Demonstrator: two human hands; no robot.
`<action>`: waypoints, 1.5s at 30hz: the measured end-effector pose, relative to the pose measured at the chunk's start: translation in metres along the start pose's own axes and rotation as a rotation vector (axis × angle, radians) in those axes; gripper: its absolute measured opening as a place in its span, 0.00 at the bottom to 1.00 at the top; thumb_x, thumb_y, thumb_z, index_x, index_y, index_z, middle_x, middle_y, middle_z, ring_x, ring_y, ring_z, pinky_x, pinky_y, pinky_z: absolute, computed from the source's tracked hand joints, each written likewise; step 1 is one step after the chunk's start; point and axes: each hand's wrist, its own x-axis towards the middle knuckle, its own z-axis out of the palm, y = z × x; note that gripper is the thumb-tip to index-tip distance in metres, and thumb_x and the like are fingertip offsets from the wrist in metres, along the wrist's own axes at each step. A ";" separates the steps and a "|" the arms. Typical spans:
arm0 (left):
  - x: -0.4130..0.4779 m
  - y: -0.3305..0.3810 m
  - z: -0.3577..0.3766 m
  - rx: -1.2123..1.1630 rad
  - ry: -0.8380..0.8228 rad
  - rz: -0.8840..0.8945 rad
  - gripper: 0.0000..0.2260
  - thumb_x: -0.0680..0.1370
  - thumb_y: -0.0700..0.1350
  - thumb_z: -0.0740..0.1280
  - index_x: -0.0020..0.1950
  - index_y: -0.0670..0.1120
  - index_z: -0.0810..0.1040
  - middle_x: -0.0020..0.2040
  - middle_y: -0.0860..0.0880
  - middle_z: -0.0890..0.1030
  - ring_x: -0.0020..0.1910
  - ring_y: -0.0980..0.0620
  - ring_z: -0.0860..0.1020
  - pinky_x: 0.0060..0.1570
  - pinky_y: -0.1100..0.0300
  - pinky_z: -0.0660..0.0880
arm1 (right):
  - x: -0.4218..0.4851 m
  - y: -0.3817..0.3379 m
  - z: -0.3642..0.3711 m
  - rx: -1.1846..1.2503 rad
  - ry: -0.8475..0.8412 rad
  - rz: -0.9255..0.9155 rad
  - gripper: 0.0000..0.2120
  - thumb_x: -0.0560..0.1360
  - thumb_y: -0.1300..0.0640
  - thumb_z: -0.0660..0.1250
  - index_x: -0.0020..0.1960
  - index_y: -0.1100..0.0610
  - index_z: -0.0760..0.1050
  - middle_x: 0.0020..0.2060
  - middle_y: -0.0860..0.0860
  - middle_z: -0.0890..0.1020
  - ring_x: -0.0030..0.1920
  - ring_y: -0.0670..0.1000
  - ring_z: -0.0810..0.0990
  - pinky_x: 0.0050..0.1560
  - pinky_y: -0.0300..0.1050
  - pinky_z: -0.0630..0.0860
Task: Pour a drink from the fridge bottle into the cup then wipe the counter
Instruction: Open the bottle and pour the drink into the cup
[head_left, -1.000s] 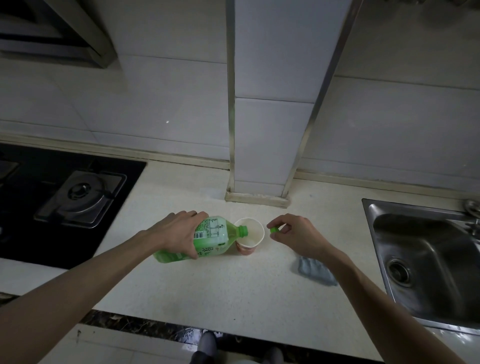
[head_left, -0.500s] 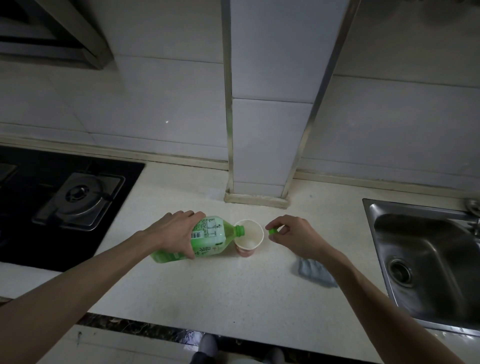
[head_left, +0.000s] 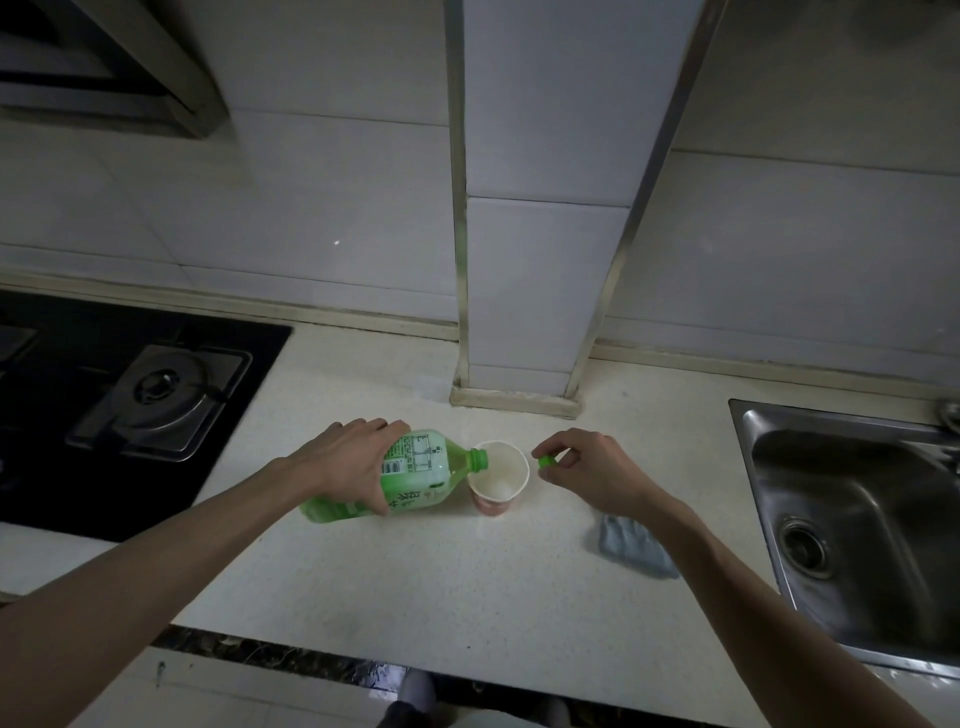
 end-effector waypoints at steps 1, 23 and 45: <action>0.000 0.000 0.000 -0.001 0.000 0.000 0.42 0.64 0.59 0.76 0.72 0.52 0.62 0.57 0.53 0.74 0.52 0.54 0.74 0.51 0.58 0.75 | 0.000 0.000 0.000 -0.002 -0.003 -0.001 0.11 0.77 0.56 0.69 0.59 0.53 0.79 0.51 0.46 0.80 0.45 0.43 0.80 0.42 0.29 0.72; -0.006 -0.001 -0.002 -0.002 -0.001 0.006 0.41 0.64 0.58 0.77 0.72 0.52 0.63 0.56 0.54 0.74 0.51 0.54 0.74 0.49 0.59 0.75 | -0.002 0.000 0.005 0.007 -0.012 0.002 0.12 0.77 0.57 0.69 0.60 0.53 0.79 0.55 0.49 0.81 0.47 0.45 0.79 0.42 0.29 0.72; -0.012 -0.001 -0.005 0.002 -0.014 0.004 0.40 0.64 0.58 0.77 0.71 0.52 0.63 0.56 0.53 0.74 0.51 0.54 0.74 0.48 0.60 0.74 | -0.005 0.000 0.009 -0.024 -0.002 -0.010 0.12 0.77 0.57 0.68 0.60 0.54 0.79 0.54 0.49 0.80 0.45 0.43 0.78 0.38 0.27 0.69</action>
